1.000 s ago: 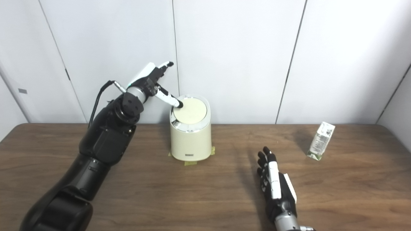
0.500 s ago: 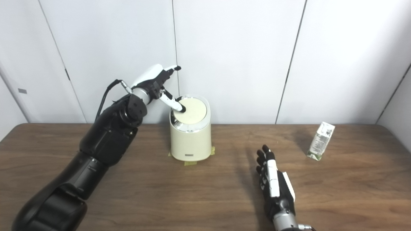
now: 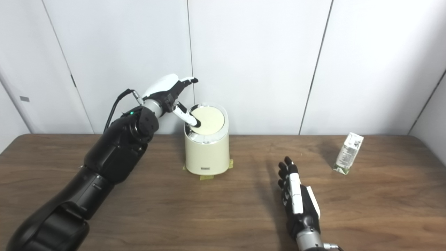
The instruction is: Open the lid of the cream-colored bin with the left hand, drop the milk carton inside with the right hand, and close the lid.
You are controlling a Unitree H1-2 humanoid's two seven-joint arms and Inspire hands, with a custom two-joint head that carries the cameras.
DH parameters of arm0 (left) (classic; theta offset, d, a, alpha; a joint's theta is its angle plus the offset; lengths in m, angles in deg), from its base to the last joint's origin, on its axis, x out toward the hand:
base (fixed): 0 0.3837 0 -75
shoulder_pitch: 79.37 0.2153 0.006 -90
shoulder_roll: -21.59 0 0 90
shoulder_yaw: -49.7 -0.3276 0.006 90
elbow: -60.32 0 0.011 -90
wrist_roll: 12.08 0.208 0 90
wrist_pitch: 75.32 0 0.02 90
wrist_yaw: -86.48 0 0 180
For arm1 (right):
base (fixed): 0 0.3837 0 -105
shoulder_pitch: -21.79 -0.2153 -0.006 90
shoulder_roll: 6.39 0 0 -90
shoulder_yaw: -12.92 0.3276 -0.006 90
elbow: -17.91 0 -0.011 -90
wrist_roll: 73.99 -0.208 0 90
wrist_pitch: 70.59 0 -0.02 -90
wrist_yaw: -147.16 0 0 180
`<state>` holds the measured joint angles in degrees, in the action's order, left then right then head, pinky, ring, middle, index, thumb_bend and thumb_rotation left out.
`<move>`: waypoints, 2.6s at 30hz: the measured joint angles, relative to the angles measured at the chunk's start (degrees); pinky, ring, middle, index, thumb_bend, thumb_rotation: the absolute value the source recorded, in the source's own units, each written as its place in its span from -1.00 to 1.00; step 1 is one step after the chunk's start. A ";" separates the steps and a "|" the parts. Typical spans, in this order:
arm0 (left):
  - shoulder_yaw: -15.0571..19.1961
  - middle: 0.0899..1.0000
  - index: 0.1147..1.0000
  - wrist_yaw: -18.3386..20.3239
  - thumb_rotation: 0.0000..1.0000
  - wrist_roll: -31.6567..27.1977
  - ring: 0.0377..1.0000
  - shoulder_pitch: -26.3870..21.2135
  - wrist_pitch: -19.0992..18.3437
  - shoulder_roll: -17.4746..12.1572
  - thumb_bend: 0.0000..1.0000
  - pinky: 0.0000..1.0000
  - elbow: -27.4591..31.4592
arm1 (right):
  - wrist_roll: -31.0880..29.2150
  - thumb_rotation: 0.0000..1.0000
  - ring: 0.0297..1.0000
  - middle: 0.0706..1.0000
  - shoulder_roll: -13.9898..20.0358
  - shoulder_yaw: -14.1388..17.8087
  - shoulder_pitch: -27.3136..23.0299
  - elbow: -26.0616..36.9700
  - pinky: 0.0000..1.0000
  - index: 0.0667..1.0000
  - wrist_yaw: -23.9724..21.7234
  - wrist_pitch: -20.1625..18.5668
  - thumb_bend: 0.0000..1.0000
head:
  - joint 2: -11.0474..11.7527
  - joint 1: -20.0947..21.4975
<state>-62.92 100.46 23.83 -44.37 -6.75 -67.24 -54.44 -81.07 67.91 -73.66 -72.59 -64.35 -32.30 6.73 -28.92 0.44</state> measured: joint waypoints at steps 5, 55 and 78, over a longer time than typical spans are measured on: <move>-0.26 0.96 0.88 0.19 -0.82 0.06 0.91 0.00 0.02 -0.04 0.83 0.59 0.35 | 0.49 1.00 0.97 0.94 0.00 -0.09 -0.04 0.00 1.00 1.00 0.00 -0.02 0.12 | -0.09 0.26; -8.76 0.89 0.87 0.64 -1.00 9.99 0.87 -1.23 8.79 -2.40 0.88 0.80 -1.58 | 4.13 1.00 0.95 0.92 -0.15 -1.87 -0.41 2.08 1.00 1.00 0.81 -0.65 0.21 | -1.67 2.11; 8.36 0.61 0.64 18.51 -0.62 -4.25 0.60 -0.98 -5.24 -1.68 0.38 0.44 9.18 | 4.13 1.00 0.95 0.92 0.08 -2.07 -0.55 3.16 1.00 1.00 1.47 -1.53 0.22 | -1.93 2.64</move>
<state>-54.56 118.97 19.58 -45.35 -11.99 -68.92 -45.26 -76.95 67.99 -75.72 -73.14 -61.19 -30.82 5.20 -30.85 3.08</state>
